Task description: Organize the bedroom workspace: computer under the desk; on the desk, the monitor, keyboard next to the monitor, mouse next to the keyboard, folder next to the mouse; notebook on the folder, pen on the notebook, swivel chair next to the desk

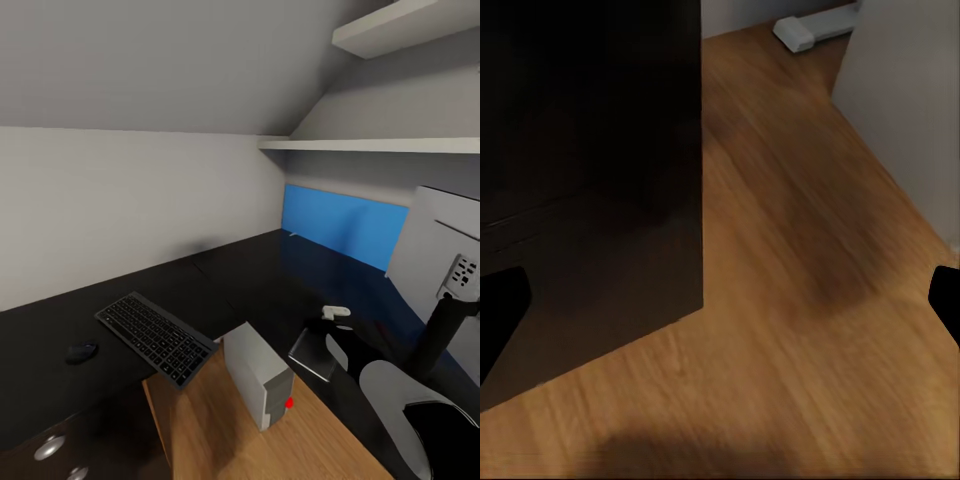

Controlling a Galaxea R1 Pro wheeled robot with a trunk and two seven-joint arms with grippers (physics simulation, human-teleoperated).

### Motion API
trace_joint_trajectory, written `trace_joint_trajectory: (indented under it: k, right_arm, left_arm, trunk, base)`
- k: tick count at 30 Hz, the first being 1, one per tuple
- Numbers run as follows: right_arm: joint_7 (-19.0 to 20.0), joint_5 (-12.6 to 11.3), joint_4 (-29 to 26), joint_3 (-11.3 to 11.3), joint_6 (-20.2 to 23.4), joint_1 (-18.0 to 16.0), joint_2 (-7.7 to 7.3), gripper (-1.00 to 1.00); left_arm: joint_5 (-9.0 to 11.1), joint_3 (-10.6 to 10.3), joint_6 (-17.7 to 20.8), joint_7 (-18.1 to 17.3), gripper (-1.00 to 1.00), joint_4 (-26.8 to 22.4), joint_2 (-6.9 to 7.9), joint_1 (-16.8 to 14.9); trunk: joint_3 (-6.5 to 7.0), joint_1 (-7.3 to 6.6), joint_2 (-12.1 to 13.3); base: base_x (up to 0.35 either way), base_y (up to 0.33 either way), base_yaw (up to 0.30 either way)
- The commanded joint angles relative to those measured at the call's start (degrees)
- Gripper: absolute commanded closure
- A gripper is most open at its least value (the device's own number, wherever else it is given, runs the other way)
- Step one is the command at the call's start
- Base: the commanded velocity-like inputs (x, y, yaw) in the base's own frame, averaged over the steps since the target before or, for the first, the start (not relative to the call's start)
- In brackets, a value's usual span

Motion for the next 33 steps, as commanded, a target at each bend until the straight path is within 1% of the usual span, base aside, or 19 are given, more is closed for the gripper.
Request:
trace_joint_trajectory:
  k: [1, 13, 19, 33]
  right_arm:
    - [-0.35, -1.18, 1.87, 0.27, 0.51, 0.03, -0.05, -1.0]
    - [-0.35, -1.18, 1.87, 0.27, 0.51, 0.03, -0.05, -1.0]
    - [-0.35, -1.18, 1.92, 0.27, 0.51, 0.03, 0.0, -1.0]
    - [-0.35, -1.18, 1.87, 0.36, 0.51, 0.03, 0.06, -1.0]
  left_arm:
    - [0.24, -0.45, -0.17, 0.33, -1.0, 0.03, -0.01, -0.04]
    - [0.24, -0.45, -0.17, 0.33, -1.0, 0.03, 0.01, -0.04]
    - [0.25, -0.45, -0.17, 0.33, -1.0, 0.03, 0.0, -0.04]
    - [0.2, -0.45, -0.14, 0.26, -1.0, 0.03, -0.1, -0.04]
  trunk:
    - [-0.07, -0.02, -0.02]
    - [-0.07, -0.02, -0.02]
    - [-0.07, -0.02, -0.02]
    - [-0.07, -0.02, -0.02]
  base:
    - [-0.093, 0.0, 0.0]
    - [-0.035, 0.0, 0.0]
    - [-0.142, 0.0, 0.0]
    - [-0.078, 0.0, 0.0]
